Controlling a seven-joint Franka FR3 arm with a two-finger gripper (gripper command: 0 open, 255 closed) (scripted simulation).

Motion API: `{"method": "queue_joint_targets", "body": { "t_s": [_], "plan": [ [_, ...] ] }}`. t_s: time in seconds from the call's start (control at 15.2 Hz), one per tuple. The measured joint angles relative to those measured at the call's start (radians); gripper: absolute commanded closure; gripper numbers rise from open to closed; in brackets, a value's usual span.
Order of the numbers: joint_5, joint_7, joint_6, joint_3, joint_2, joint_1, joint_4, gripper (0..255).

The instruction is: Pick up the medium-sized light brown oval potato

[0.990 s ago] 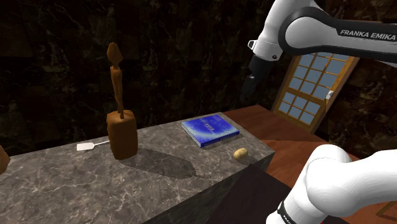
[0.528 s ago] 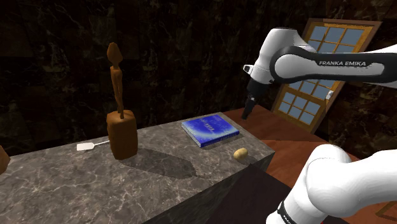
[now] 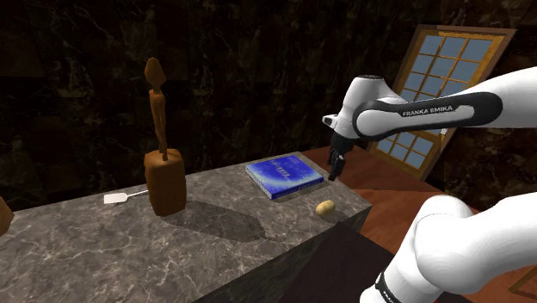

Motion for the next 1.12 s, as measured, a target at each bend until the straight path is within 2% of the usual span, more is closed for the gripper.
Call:
{"method": "queue_joint_targets", "body": {
  "t_s": [0.33,0.59,0.73,0.86,0.92,1.06,1.12],
  "plan": [
    [-0.065,-0.18,0.171,-0.143,0.16,0.02,-0.029,0],
    [-0.075,-0.335,0.311,-0.259,0.321,0.065,-0.022,0],
    [-0.057,-0.423,0.387,-0.32,0.411,0.098,-0.02,0],
    [0.005,-0.539,0.461,-0.385,0.52,0.152,0.002,0],
    [0.058,-0.613,0.499,-0.42,0.584,0.182,0.016,0],
    [0.227,-0.802,0.582,-0.45,0.726,0.229,0.033,0],
    [0.338,-0.909,0.615,-0.431,0.796,0.227,0.044,0]
  ]
}}
